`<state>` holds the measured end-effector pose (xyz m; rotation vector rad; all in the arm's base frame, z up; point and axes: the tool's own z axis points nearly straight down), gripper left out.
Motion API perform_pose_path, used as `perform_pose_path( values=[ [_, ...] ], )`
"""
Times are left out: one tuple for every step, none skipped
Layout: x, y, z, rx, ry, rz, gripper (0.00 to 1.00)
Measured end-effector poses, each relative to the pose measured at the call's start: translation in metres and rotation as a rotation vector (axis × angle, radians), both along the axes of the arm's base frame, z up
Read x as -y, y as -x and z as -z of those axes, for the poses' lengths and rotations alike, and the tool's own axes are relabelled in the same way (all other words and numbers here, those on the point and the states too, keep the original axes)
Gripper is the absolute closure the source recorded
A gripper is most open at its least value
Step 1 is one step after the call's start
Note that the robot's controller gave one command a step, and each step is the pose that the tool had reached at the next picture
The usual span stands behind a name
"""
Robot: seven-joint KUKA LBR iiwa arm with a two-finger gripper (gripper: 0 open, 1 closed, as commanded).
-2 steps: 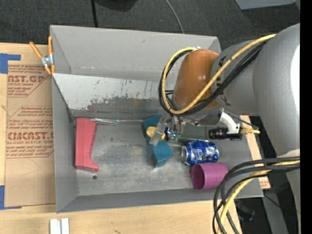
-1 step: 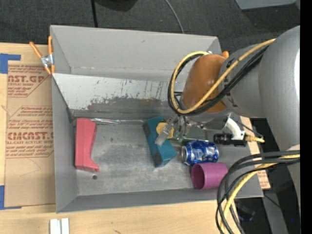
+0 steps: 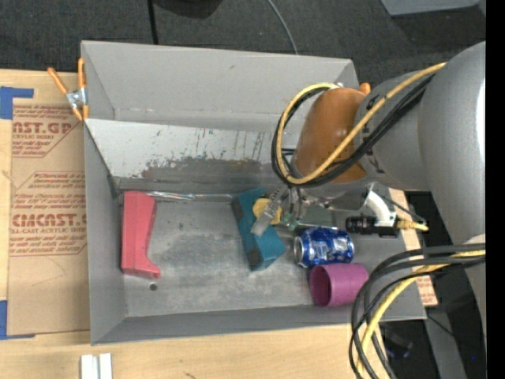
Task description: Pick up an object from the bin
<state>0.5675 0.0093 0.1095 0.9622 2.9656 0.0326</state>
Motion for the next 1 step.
perform_pose_path(
  values=[
    [-0.0126, -0.0055, -0.003, 0.009, 0.002, 0.017, 1.0]
  ],
)
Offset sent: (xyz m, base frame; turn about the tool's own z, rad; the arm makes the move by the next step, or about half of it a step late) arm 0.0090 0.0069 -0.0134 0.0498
